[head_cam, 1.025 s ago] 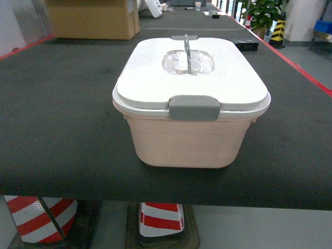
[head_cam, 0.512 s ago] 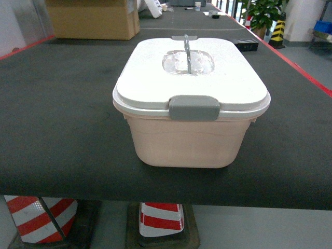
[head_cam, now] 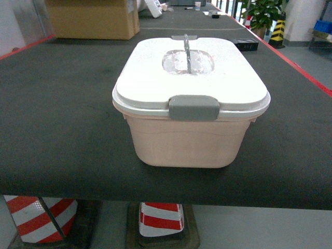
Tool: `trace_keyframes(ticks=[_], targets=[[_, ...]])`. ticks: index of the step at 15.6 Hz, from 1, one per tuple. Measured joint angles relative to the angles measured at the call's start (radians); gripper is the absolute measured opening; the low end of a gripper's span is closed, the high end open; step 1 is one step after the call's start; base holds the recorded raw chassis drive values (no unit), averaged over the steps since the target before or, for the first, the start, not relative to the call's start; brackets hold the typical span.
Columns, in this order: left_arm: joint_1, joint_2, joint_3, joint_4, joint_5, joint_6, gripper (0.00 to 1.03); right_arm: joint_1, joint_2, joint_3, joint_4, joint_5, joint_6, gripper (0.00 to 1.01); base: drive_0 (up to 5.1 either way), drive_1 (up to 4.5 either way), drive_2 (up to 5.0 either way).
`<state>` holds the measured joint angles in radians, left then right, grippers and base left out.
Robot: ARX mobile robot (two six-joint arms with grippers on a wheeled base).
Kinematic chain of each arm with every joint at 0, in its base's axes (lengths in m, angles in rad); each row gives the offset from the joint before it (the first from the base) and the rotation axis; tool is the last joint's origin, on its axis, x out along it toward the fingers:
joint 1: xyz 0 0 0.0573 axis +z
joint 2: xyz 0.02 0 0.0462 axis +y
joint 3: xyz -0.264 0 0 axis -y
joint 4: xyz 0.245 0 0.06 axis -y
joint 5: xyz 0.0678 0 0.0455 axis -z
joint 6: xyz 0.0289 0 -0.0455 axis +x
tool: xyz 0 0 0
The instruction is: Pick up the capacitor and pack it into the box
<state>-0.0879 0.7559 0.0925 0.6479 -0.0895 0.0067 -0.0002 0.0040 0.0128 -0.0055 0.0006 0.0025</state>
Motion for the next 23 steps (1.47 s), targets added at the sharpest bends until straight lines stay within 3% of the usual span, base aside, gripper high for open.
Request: trace_keyframes(ticks=[1, 2, 4, 11, 21, 23], targets=[[0.060, -0.046, -0.015, -0.025, 0.072, 0.000, 0.15, 0.000, 0.000, 0.000, 0.000, 0.000, 0.000, 0.98, 0.0, 0.00, 0.0], [0.095, -0.089, -0.026, -0.054, 0.074, -0.004, 0.01, 0.000, 0.000, 0.000, 0.000, 0.000, 0.000, 0.98, 0.0, 0.00, 0.0], [0.085, -0.148, -0.067, -0.051, 0.090, -0.005, 0.02, 0.000, 0.000, 0.000, 0.000, 0.000, 0.000, 0.98, 0.0, 0.00, 0.0], [0.086, -0.382, -0.079, -0.278, 0.089, -0.006, 0.02, 0.000, 0.000, 0.000, 0.000, 0.000, 0.000, 0.98, 0.0, 0.00, 0.0], [0.086, -0.583, -0.079, -0.474, 0.089, -0.006, 0.02, 0.000, 0.000, 0.000, 0.000, 0.000, 0.000, 0.98, 0.0, 0.00, 0.0], [0.086, -0.732, -0.079, -0.663, 0.089, -0.006, 0.02, 0.000, 0.000, 0.000, 0.000, 0.000, 0.000, 0.98, 0.0, 0.00, 0.0]])
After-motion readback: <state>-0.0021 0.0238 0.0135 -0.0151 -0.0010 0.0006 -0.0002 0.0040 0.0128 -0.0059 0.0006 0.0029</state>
